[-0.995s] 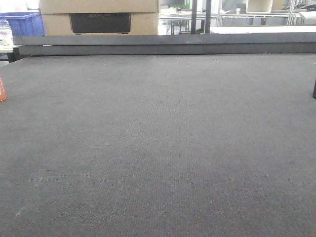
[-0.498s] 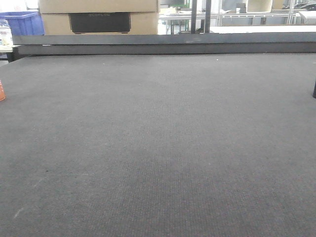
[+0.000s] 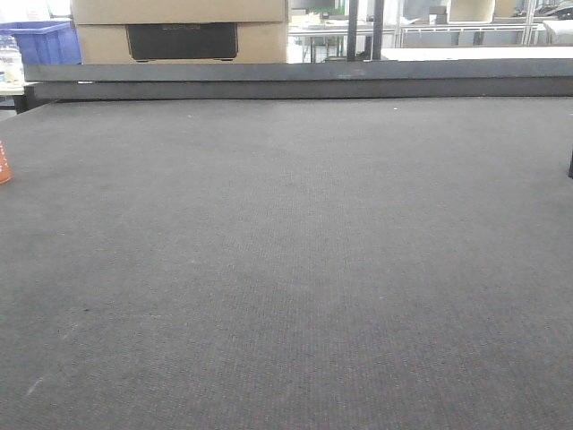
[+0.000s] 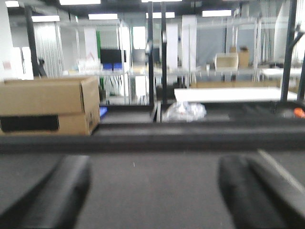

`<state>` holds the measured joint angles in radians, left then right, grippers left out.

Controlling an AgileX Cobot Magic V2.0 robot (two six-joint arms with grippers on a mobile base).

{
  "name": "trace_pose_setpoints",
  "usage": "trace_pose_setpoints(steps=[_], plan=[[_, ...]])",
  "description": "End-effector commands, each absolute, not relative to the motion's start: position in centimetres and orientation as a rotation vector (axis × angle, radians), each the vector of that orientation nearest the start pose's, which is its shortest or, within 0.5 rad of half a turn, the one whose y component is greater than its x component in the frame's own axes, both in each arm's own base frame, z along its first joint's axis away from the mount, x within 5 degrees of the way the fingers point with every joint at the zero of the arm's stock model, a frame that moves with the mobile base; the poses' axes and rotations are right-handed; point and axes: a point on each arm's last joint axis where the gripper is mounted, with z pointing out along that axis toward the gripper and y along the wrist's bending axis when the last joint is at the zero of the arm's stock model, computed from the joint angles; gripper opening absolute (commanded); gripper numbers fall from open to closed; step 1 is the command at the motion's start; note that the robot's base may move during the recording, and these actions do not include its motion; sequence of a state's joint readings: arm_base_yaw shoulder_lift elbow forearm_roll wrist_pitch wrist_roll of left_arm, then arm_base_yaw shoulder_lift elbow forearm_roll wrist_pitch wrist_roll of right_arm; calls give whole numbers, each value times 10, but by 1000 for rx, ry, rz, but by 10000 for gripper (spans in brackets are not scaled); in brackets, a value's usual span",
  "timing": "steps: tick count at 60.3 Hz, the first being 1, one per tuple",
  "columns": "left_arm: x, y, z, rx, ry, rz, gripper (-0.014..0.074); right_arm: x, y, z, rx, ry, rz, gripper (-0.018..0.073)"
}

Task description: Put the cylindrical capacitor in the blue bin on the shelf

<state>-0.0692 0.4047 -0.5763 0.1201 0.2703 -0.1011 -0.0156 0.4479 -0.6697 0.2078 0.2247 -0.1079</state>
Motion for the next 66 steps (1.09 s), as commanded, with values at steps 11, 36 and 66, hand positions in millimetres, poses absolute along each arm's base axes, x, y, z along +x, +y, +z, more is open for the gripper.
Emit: trace_pose_setpoints(steps=[11, 36, 66], plan=[[91, -9, 353, 85, 1608, -71, 550, 152, 0, 356, 60, 1678, 68, 533], [90, -11, 353, 104, 1608, -90, 550, 242, -28, 250, 139, 1790, -109, 512], [90, -11, 353, 110, 1607, -81, 550, 330, -46, 170, 143, 1718, -193, 512]])
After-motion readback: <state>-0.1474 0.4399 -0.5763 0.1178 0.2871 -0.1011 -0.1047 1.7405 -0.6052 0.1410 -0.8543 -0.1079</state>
